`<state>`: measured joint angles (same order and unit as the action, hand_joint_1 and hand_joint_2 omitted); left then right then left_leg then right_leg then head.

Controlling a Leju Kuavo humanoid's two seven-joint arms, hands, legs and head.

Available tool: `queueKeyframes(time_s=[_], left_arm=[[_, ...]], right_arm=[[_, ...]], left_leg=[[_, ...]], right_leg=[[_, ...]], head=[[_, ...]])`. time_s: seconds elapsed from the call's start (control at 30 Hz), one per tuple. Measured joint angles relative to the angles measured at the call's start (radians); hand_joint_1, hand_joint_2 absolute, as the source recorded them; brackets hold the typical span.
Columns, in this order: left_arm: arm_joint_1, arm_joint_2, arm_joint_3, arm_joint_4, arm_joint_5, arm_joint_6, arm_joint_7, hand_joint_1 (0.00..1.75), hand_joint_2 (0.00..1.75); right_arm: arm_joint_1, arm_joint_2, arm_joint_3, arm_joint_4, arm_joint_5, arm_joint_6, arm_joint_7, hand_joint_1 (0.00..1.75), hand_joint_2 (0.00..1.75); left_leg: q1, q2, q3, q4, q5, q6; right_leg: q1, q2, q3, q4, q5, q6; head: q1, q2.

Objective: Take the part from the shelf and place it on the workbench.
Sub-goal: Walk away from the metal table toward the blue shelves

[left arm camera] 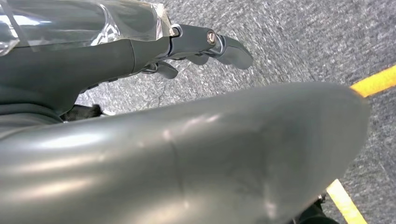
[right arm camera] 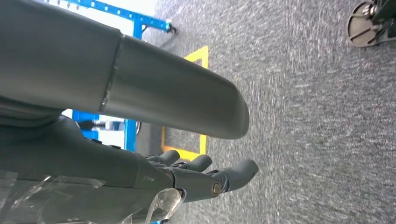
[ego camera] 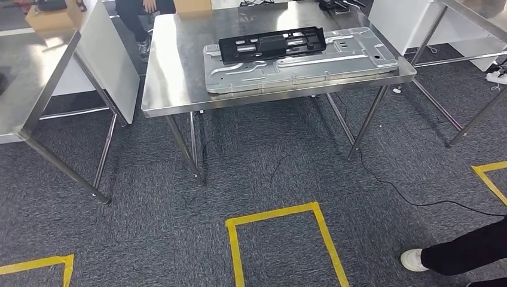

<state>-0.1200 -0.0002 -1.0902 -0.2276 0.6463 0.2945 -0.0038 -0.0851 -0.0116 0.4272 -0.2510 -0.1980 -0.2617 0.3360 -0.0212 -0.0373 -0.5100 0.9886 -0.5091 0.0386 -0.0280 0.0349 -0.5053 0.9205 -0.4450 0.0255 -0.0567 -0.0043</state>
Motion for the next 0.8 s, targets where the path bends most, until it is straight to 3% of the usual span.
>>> queueKeyframes(time_s=[0.1,0.13,0.17,0.27,0.33,0.4,0.47,0.53,0.6,0.63,0.67,0.7,0.8], left_arm=[[0.0,0.0,0.0,0.0,-0.001,0.0,0.0,0.0,0.0],[0.002,0.0,0.0,0.0,-0.002,-0.001,0.0,0.0,0.0],[0.004,0.0,-0.001,0.0,-0.003,-0.001,0.001,0.0,0.0],[0.003,0.001,-0.001,0.0,-0.007,-0.001,0.001,0.0,0.0],[0.003,0.001,-0.002,0.0,-0.008,-0.001,0.001,0.0,0.0],[0.006,0.001,-0.004,0.0,-0.007,-0.001,0.001,0.0,0.0],[0.006,0.001,-0.006,0.0,-0.006,-0.001,0.001,0.0,0.0],[0.004,0.002,-0.007,0.0,-0.006,-0.001,0.0,0.0,0.0],[0.004,0.002,-0.007,0.0,-0.005,-0.001,0.001,0.0,0.0],[0.005,0.002,-0.007,0.0,-0.006,-0.001,0.001,0.0,0.0],[0.005,0.002,-0.007,0.0,-0.007,-0.002,0.001,0.0,0.0],[0.005,0.002,-0.008,0.0,-0.008,-0.003,0.001,0.0,0.0],[0.003,0.002,-0.008,0.0,-0.012,-0.006,0.001,0.0,0.0]], right_arm=[[0.002,-0.001,0.0,0.002,-0.009,0.003,-0.001,0.0,0.0],[0.002,-0.001,-0.001,0.003,-0.012,0.004,-0.001,0.0,0.0],[0.003,-0.001,-0.001,0.004,-0.015,0.004,-0.001,0.0,0.0],[-0.001,0.001,-0.001,0.005,-0.028,0.002,-0.002,0.0,0.0],[-0.006,0.003,-0.002,0.005,-0.043,-0.002,-0.004,0.0,0.0],[-0.007,0.003,-0.005,0.006,-0.054,-0.006,-0.007,0.0,0.0],[-0.005,0.003,-0.008,0.009,-0.058,-0.009,-0.008,0.0,0.0],[-0.004,0.003,-0.008,0.01,-0.059,-0.01,-0.009,0.0,0.0],[-0.003,0.004,-0.008,0.01,-0.06,-0.011,-0.009,0.0,0.0],[-0.002,0.004,-0.008,0.011,-0.06,-0.011,-0.009,0.0,0.0],[-0.001,0.004,-0.009,0.011,-0.061,-0.011,-0.009,0.0,0.0],[0.0,0.004,-0.009,0.011,-0.061,-0.011,-0.009,0.0,0.0],[-0.002,0.003,-0.009,0.011,-0.062,-0.011,-0.01,0.0,0.0]], left_leg=[[0.017,0.02,-0.105,0.231,-0.103,-0.02],[0.022,0.022,-0.119,0.264,-0.108,-0.025],[0.026,0.023,-0.112,0.253,-0.091,-0.028],[0.033,0.012,0.006,0.019,0.016,-0.03],[0.03,0.002,0.048,-0.073,0.042,-0.024],[0.024,0.01,0.044,-0.076,0.044,-0.013],[0.024,0.023,0.04,-0.078,0.051,0.004],[0.025,0.038,0.038,-0.082,0.057,0.02],[0.018,0.054,0.034,-0.081,0.058,0.029],[0.014,0.062,0.032,-0.081,0.059,0.03],[0.011,0.071,0.031,-0.08,0.059,0.031],[0.009,0.078,0.03,-0.08,0.059,0.031],[0.003,0.1,0.034,-0.077,0.056,0.027]], right_leg=[[-0.001,-0.024,-0.006,0.0,0.002,-0.001],[-0.001,-0.029,-0.006,0.0,0.003,0.0],[-0.002,-0.031,-0.006,0.0,0.003,0.001],[-0.004,-0.025,-0.005,0.001,0.007,0.012],[-0.003,-0.015,-0.011,0.002,0.012,0.024],[-0.004,-0.004,-0.018,0.002,0.018,0.038],[-0.007,-0.006,-0.028,0.019,0.007,0.047],[-0.006,-0.019,-0.073,0.116,-0.054,0.048],[-0.003,-0.025,-0.141,0.268,-0.128,0.049],[-0.002,-0.025,-0.161,0.317,-0.143,0.048],[-0.001,-0.025,-0.164,0.331,-0.141,0.046],[0.0,-0.028,-0.145,0.302,-0.121,0.044],[0.01,-0.071,-0.022,0.082,-0.035,0.03]], head=[[-0.003,0.0],[-0.003,0.0],[-0.003,0.0],[-0.002,0.0],[-0.002,0.0],[-0.002,0.0],[-0.002,0.0],[-0.001,0.0],[-0.001,0.0],[-0.001,0.0],[-0.001,0.0],[-0.001,0.0],[-0.001,0.0]])
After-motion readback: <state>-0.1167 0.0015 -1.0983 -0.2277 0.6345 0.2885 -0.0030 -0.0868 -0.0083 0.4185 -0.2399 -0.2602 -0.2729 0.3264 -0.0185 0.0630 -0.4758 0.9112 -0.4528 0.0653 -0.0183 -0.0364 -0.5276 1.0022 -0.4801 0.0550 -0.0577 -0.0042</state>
